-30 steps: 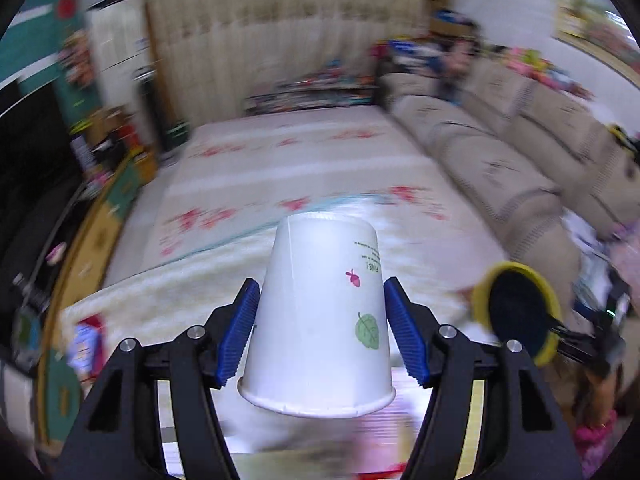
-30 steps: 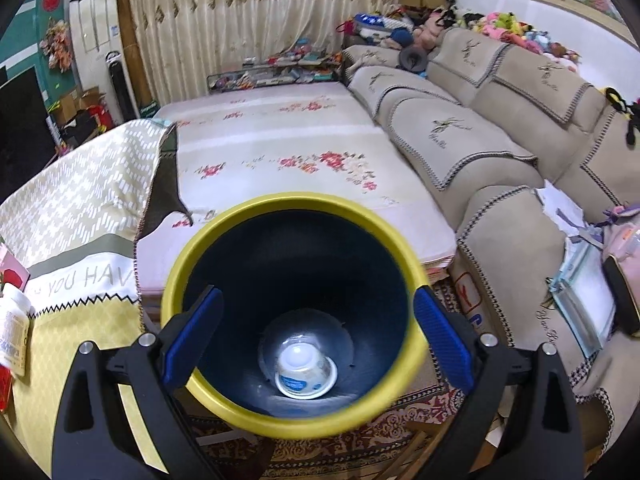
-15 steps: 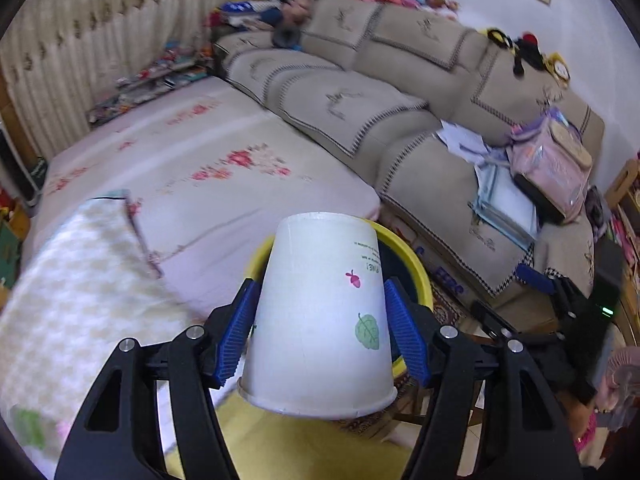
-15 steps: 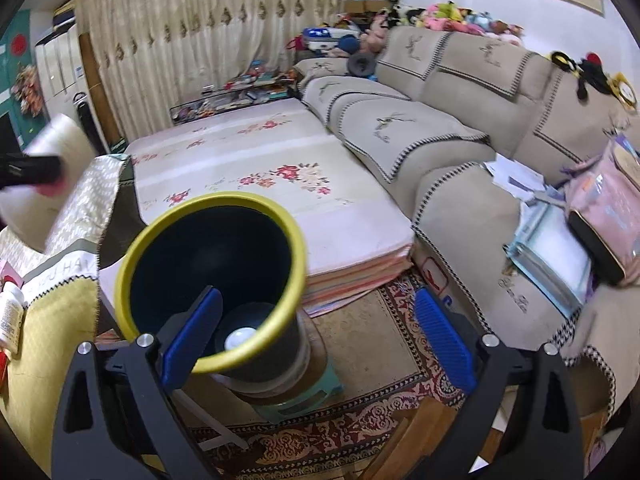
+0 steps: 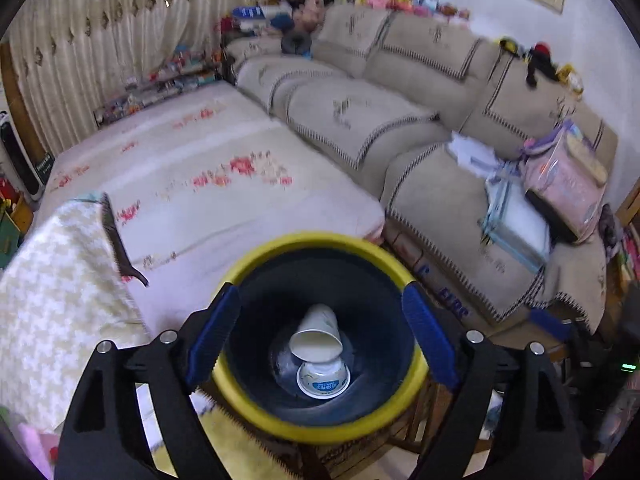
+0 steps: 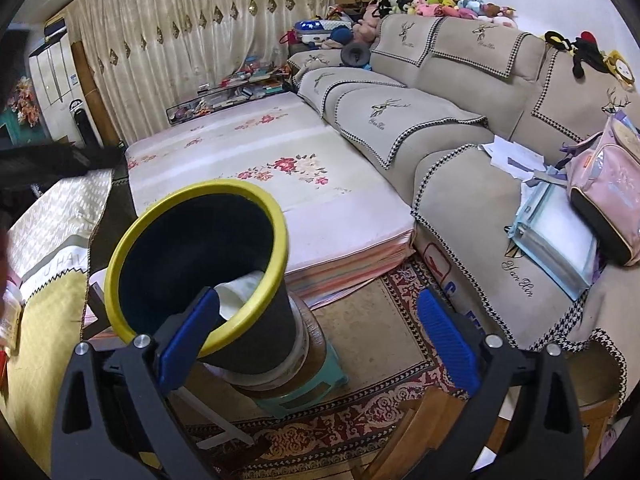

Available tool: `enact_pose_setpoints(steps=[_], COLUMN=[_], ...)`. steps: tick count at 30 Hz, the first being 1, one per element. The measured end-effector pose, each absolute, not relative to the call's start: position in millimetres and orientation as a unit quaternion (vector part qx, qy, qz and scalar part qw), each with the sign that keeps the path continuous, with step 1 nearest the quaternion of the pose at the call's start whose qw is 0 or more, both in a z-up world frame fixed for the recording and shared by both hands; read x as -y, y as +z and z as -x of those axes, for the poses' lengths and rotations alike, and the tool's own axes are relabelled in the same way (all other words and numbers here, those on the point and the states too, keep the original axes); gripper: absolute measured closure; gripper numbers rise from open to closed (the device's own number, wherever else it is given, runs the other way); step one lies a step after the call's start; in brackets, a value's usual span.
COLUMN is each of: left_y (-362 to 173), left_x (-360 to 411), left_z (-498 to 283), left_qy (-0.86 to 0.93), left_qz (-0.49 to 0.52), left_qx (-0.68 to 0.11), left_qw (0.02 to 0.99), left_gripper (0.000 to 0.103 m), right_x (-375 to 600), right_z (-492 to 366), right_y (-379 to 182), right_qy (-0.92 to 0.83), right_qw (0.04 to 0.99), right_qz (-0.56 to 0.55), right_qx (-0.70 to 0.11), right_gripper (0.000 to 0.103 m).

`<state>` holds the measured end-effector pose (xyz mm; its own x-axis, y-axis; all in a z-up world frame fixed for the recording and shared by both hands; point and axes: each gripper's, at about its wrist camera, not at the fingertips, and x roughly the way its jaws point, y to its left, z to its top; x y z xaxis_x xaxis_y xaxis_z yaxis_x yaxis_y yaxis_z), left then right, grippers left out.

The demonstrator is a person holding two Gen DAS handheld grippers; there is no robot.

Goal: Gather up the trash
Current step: 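Carry the paper cup over the bin and open the left gripper, then grasp the white pill bottle with the right gripper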

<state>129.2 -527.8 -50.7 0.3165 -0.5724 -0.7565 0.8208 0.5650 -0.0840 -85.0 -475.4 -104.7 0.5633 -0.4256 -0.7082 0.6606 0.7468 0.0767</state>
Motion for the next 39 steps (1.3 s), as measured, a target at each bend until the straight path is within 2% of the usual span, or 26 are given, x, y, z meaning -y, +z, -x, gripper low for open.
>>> enact_pose_setpoints(steps=[5,9,15,22,28,32,37,39], left_y=[10.2,31.9,32.9,15.3,0.2,-4.2,-6.8,-7.9], left_x=[439.4,364.7,230.7,105.0,49.5,42.4,47.6,47.6], left_z=[-96.1,-77.9,-61.0,-40.0,-31.8,-27.8,-31.6,-34.2], left_qy=[-0.416,-0.365,-0.236,-0.118,-0.102,-0.105,-0.108,-0.110], left_qz=[-0.134,-0.131,-0.110,-0.049,-0.010,-0.009,0.001,0.006], left_qx=[-0.303,-0.265,-0.259,-0.264,-0.278,-0.277,-0.280,-0.283], left_qw=[0.847,0.883,0.930,0.956,0.955,0.955,0.954,0.953], left_gripper=[0.006,0.005,0.005,0.005,0.005,0.005,0.005,0.005], right_x=[457.7,424.4,358.6,264.9,198.8,176.7,166.6,165.4], right_z=[73.3,50.9,16.0,-14.0,-34.0,-56.6,-76.9,-85.9], right_y=[-105.1,-99.6,-95.2,-75.3,-73.5,-87.9,-102.8,-109.5], right_qy=[-0.290,-0.252,-0.174,-0.056,-0.001,0.000,-0.022,-0.027], right_qw=[0.874,0.888,0.907,0.935,0.941,0.931,0.919,0.913], right_qz=[-0.166,-0.139,-0.106,-0.100,-0.087,-0.082,-0.074,-0.069], right_qx=[-0.353,-0.360,-0.367,-0.336,-0.327,-0.356,-0.386,-0.402], right_gripper=[0.009,0.009,0.009,0.009,0.015,0.023,0.024,0.028])
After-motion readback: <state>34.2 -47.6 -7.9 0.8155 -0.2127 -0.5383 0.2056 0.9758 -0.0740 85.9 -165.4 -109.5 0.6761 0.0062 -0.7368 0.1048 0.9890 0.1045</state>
